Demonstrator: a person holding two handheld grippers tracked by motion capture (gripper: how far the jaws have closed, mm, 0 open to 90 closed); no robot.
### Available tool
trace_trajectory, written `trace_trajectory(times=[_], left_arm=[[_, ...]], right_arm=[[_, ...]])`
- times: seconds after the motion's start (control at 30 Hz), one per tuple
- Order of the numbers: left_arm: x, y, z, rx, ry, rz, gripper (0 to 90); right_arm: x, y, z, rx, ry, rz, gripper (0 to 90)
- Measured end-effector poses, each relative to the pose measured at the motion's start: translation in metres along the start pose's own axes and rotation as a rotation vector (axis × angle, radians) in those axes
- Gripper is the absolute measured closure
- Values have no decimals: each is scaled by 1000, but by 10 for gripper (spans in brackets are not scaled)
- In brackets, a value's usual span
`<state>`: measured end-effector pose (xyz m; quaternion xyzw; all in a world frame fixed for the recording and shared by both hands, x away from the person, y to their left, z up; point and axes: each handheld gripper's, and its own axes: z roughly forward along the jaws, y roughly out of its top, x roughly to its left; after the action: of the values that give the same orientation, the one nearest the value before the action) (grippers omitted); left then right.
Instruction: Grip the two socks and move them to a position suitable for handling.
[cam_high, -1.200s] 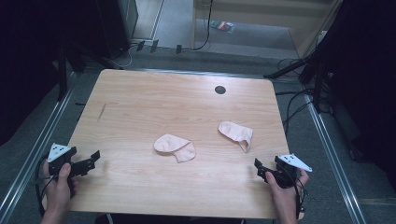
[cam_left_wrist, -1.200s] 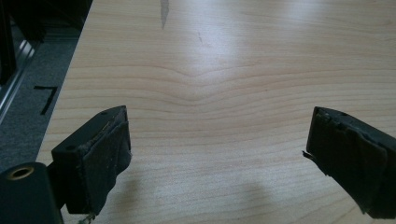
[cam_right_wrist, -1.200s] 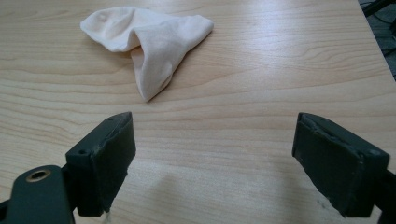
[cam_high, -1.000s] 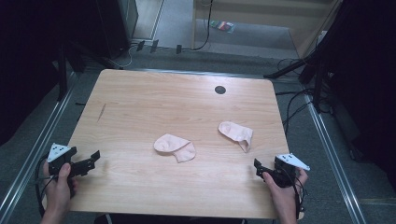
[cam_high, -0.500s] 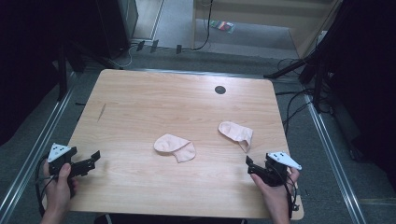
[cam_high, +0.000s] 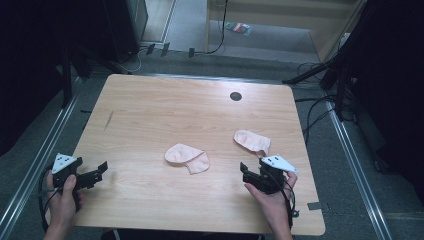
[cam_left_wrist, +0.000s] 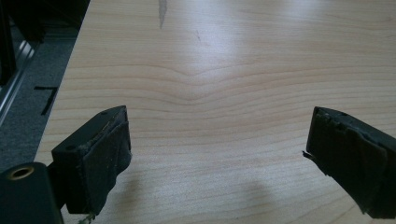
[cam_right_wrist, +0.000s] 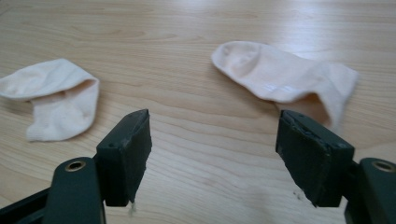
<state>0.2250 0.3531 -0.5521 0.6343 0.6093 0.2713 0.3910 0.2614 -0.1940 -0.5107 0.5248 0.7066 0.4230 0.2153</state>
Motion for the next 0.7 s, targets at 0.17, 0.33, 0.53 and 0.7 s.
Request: trace_trajectory(times=[0.17,0.33,0.53,0.7], left_arm=[[0,0,0,2,1,2,64],[0,0,0,1,3,5,66],[-1,0,0,-2,8,8,67],[-4,0,0,0,13,29,67]], right_arm=[[11,5,7,3,23,4,284],[22,10,13,-1,51,12,294],[39,15,24,11,90,-21,332],[54,18,35,26,130,-48,371]])
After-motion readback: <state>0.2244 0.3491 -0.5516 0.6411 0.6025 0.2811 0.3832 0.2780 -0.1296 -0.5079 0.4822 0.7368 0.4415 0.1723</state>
